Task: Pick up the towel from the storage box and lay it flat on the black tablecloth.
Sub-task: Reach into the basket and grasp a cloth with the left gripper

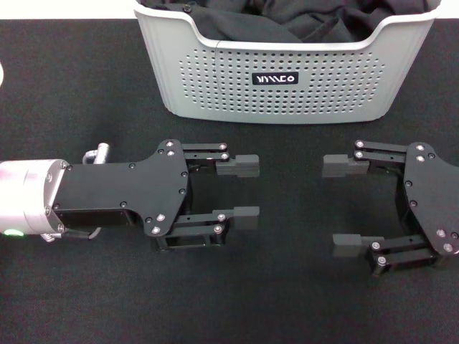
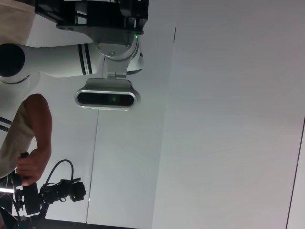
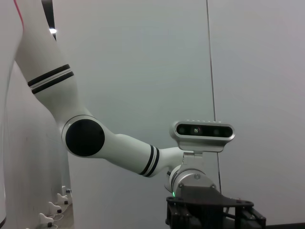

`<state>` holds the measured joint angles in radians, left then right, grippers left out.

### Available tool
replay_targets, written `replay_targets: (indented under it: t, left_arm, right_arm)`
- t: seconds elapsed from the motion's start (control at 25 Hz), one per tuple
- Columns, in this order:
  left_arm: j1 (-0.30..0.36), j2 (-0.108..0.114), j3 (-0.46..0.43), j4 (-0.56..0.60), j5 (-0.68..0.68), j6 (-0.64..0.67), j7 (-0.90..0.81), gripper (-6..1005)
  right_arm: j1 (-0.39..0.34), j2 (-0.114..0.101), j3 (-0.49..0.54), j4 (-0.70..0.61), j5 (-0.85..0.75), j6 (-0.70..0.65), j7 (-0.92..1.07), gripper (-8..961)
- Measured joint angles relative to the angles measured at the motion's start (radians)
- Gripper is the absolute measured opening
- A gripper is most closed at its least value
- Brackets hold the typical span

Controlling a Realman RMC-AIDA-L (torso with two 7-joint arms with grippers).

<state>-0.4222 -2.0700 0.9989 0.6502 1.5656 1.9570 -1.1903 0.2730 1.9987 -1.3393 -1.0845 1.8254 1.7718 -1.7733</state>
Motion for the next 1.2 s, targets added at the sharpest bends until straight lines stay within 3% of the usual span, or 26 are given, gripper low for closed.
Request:
replay_targets:
  t: [0.44, 0.6, 0.72, 0.92, 1.2]
  left_arm:
    - [-0.003, -0.004, -0.006, 0.001, 0.000, -0.004, -0.004, 564]
    - [-0.032, -0.015, -0.083, 0.055, -0.011, -0.031, -0.091, 561]
    - [-0.072, -0.024, -0.110, 0.131, -0.025, -0.112, -0.213, 558]
    - [-0.175, -0.021, -0.105, 0.242, -0.030, -0.271, -0.391, 553]
    - [-0.307, -0.020, -0.062, 0.358, 0.100, -0.609, -0.555, 546]
  right_arm:
    - [0.000, 0.000, 0.000, 0.015, 0.000, 0.001, -0.002, 807]
    - [0.000, 0.000, 0.000, 0.025, 0.000, 0.000, -0.012, 808]
    - [0.002, 0.001, -0.002, 0.039, 0.000, 0.000, -0.015, 808]
    - [0.009, 0.002, -0.005, 0.088, 0.000, -0.001, -0.034, 808]
    - [0.023, 0.003, -0.011, 0.158, -0.005, -0.003, -0.076, 808]
